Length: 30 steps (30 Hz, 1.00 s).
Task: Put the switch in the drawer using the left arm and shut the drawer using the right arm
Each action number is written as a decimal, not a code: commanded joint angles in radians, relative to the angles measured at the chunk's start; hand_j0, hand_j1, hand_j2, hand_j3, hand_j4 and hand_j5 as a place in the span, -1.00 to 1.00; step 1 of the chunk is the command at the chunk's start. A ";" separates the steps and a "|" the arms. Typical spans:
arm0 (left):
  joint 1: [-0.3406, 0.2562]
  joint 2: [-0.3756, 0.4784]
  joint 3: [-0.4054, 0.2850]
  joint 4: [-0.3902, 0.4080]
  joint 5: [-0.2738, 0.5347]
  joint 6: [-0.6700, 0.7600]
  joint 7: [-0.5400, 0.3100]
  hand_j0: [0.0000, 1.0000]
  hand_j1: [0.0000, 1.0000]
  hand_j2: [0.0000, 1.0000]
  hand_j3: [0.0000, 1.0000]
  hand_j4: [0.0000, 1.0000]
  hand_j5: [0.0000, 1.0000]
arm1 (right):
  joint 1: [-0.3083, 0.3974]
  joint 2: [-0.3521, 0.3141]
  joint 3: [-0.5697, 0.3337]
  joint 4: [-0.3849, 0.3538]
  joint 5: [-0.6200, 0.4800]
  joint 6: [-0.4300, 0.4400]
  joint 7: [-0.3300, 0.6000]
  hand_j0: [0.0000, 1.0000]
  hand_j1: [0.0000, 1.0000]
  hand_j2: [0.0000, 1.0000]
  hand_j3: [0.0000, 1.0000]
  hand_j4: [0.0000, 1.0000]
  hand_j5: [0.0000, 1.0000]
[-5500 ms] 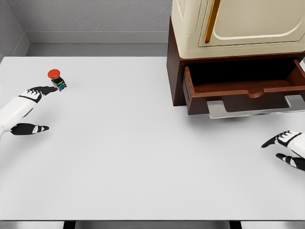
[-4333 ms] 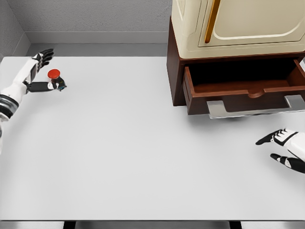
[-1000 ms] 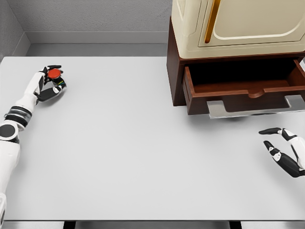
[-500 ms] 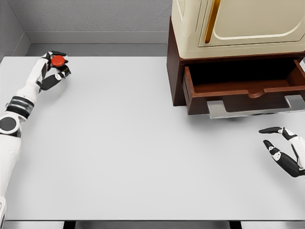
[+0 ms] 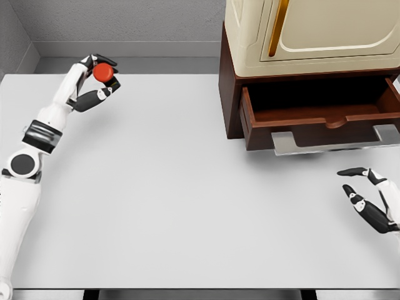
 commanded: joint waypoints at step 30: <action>0.120 -0.092 -0.151 -0.533 -0.293 0.044 0.005 -0.23 -0.23 -0.23 -0.23 -0.23 -0.23 | -0.023 0.055 0.021 0.029 -0.002 0.000 0.001 0.10 0.10 0.10 0.10 0.10 0.10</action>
